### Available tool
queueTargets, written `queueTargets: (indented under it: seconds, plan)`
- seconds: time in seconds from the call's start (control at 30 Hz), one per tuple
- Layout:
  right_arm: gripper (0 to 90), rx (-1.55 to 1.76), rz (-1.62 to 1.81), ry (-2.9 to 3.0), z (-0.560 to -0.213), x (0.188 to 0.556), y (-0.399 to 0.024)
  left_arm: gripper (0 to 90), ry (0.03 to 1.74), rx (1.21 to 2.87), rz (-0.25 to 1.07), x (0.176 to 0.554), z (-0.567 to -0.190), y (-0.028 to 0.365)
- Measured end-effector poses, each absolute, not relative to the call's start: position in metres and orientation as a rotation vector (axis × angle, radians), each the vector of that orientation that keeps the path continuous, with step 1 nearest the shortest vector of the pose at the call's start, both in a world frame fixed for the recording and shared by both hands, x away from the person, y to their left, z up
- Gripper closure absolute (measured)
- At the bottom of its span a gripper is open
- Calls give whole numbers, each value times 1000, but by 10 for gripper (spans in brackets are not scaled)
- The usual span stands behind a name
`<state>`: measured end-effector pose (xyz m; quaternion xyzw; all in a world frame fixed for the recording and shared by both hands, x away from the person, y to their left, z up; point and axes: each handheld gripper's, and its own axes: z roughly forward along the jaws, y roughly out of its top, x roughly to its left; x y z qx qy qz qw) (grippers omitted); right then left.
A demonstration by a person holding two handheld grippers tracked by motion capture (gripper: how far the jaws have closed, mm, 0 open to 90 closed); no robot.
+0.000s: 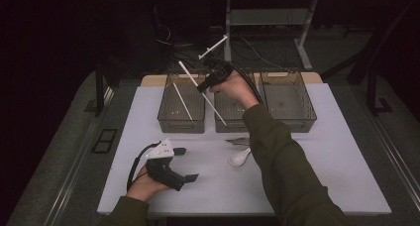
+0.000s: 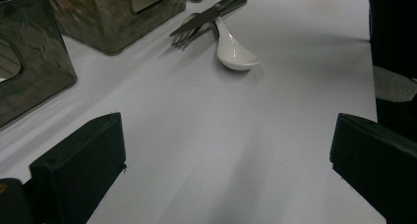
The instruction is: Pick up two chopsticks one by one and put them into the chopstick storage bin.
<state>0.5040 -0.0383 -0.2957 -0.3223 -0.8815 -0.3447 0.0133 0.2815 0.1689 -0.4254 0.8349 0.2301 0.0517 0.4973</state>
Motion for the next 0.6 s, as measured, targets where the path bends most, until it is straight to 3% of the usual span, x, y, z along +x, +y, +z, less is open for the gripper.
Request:
queueTargets:
  seconds: [0.6]
  plan:
    - [846,-1067,-1140,-2708,-291,532,16,0,542,2013,113,281,-426,167]
